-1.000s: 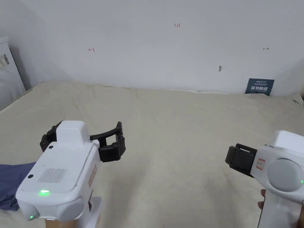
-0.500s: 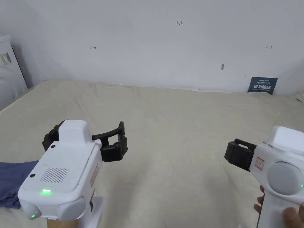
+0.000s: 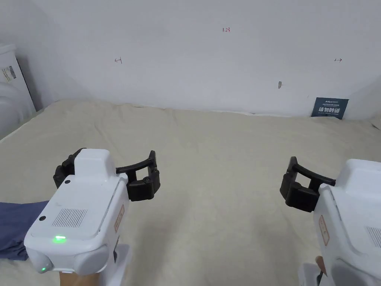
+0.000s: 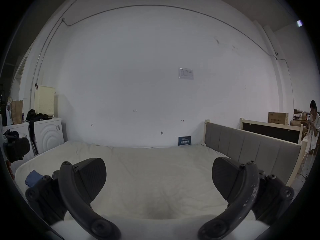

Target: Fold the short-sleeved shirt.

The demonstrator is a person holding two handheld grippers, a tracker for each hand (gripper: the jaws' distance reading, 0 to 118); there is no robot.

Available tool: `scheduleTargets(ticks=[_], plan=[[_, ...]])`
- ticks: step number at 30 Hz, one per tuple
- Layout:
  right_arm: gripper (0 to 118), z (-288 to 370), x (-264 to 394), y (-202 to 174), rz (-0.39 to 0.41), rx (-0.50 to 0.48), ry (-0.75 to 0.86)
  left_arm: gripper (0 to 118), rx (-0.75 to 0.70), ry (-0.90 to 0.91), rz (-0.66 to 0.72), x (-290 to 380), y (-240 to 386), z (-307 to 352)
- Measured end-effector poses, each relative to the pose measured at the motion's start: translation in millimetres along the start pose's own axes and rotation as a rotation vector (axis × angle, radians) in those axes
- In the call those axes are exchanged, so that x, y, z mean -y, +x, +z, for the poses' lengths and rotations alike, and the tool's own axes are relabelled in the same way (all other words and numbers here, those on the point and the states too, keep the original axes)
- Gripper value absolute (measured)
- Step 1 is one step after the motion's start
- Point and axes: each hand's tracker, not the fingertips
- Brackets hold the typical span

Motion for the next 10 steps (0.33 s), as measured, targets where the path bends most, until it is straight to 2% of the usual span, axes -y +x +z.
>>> scheduleTargets(ticks=[10], plan=[[118, -0.3, 0.4, 0.2, 0.024, -0.022, 0.033, 118, -0.003, -0.002, -0.012, 0.4, 1.2, 1.5]])
